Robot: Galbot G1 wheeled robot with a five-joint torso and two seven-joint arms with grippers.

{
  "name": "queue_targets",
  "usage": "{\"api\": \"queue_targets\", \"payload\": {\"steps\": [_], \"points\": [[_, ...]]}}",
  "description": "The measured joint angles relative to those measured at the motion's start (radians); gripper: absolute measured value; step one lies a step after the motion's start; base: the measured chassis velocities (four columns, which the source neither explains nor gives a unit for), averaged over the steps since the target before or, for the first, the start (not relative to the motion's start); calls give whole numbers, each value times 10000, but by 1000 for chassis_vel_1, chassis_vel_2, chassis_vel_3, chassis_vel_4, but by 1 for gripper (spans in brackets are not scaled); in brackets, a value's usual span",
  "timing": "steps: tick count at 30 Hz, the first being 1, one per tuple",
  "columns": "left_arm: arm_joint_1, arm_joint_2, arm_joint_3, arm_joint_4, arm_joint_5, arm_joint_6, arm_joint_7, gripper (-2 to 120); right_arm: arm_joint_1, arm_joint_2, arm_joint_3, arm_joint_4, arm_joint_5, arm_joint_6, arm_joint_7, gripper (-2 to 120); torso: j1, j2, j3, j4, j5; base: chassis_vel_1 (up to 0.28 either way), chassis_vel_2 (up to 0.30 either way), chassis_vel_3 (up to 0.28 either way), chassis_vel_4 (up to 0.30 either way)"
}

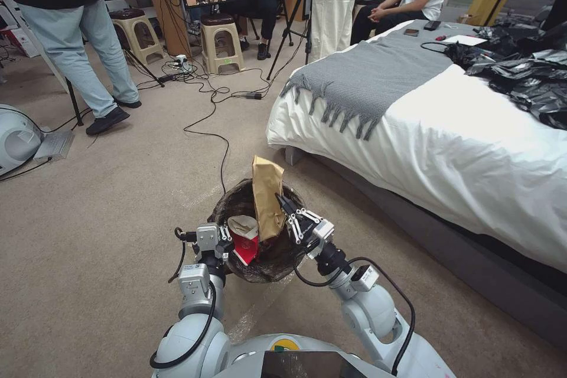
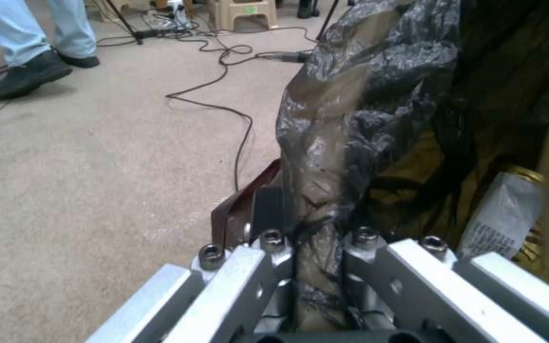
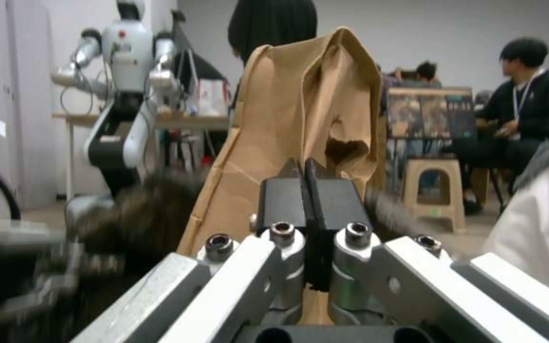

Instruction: Pick up the trash bin, then pick up the garbage from the floor and place it into the trash bin.

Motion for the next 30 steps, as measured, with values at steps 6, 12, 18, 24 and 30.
{"api": "queue_targets", "payload": {"steps": [6,12,18,24,30], "points": [[0,0,0,0,0,0,0,2,-7,141,-256,-1200,-390,175,52,0,0,0,0,1,0,0,0,0,0],[0,0,0,1,0,0,1,2,-280,121,-343,-1435,-750,348,-120,6,0,0,0,1,0,0,0,0,0],[0,0,0,0,0,0,1,2,-458,55,-169,-1282,-833,382,-325,28,0,0,0,1,0,0,0,0,0],[0,0,0,1,0,0,0,2,-543,-5,-39,-1035,-859,411,-392,51,0,0,0,1,0,0,0,0,0],[0,0,1,0,0,0,0,2,-584,-75,321,-632,-884,552,-547,72,0,0,0,1,0,0,0,0,0]]}}
